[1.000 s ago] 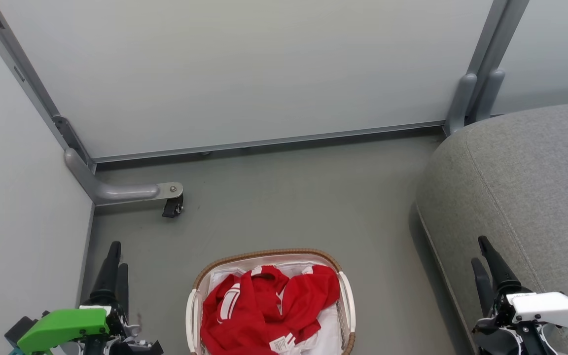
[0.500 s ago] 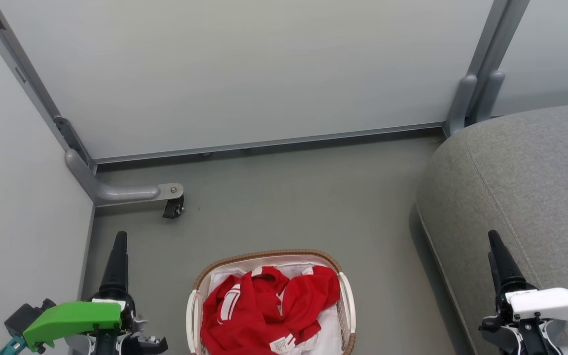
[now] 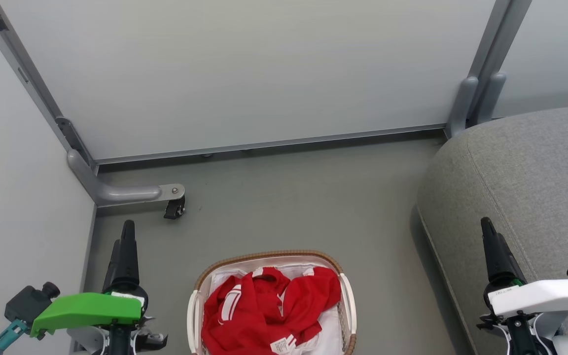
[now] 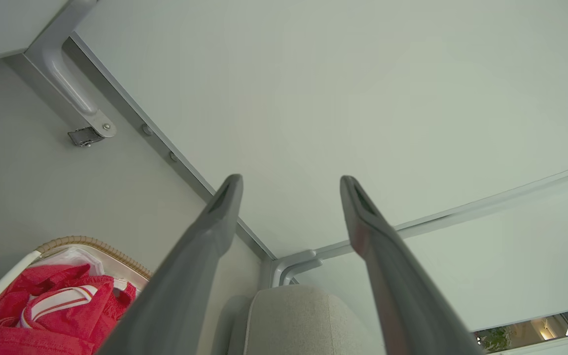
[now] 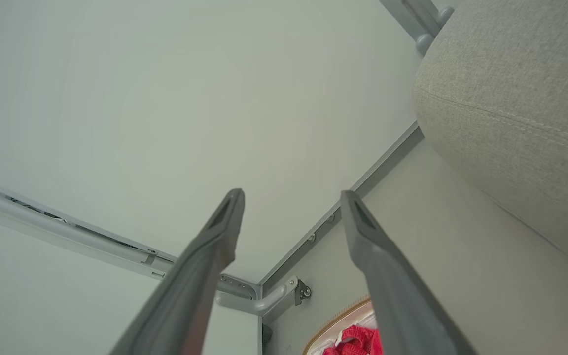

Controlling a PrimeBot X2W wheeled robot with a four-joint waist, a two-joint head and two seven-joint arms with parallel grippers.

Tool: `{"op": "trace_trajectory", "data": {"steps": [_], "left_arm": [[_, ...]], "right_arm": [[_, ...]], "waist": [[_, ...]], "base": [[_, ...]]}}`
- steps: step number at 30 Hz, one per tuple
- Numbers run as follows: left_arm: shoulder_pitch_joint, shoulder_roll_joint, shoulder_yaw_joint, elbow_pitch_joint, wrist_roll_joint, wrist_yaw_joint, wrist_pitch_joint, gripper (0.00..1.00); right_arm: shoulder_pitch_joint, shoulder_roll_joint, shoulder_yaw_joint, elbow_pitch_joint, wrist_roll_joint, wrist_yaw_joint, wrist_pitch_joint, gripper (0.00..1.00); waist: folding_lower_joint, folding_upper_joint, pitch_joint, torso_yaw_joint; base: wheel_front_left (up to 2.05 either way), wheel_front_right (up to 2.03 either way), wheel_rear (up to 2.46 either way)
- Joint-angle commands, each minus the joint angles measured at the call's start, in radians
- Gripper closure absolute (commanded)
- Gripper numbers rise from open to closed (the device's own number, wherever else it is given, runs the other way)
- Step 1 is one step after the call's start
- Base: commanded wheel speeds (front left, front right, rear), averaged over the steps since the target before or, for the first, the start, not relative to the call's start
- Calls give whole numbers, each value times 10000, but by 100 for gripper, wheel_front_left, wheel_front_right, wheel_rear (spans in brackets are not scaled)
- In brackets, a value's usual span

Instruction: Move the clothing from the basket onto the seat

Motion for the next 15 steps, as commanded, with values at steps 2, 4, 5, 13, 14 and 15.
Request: {"op": "trace_trajectory", "data": {"steps": [2, 4, 5, 13, 14, 15], "left_arm": [[-101, 56, -142, -240, 650, 39, -149, 0], [-67, 58, -221, -282, 1050, 64, -213, 0], [-50, 59, -259, -297, 1237, 67, -248, 0], [105, 67, -502, -344, 2534, 122, -500, 0], [125, 68, -527, -349, 2686, 133, -537, 0], [140, 69, -546, -346, 2809, 147, -566, 0]], "right_arm": [[32, -87, 28, -246, -566, 3, -161, 0], [72, -89, 64, -264, -909, 3, -227, 0], [87, -90, 82, -271, -1063, 3, -260, 0], [214, -101, 340, -374, -2640, 3, -516, 0], [218, -102, 365, -388, -2799, 3, -558, 0], [227, -103, 386, -395, -2935, 3, -583, 0]], "waist": [[0, 0, -10, 9], [0, 0, -17, 15], [0, 0, -20, 17], [0, 0, -39, 35], [0, 0, -39, 37], [0, 0, -41, 38]], "base": [[0, 0, 0], [0, 0, 0], [0, 0, 0], [0, 0, 0], [0, 0, 0], [0, 0, 0]]}}
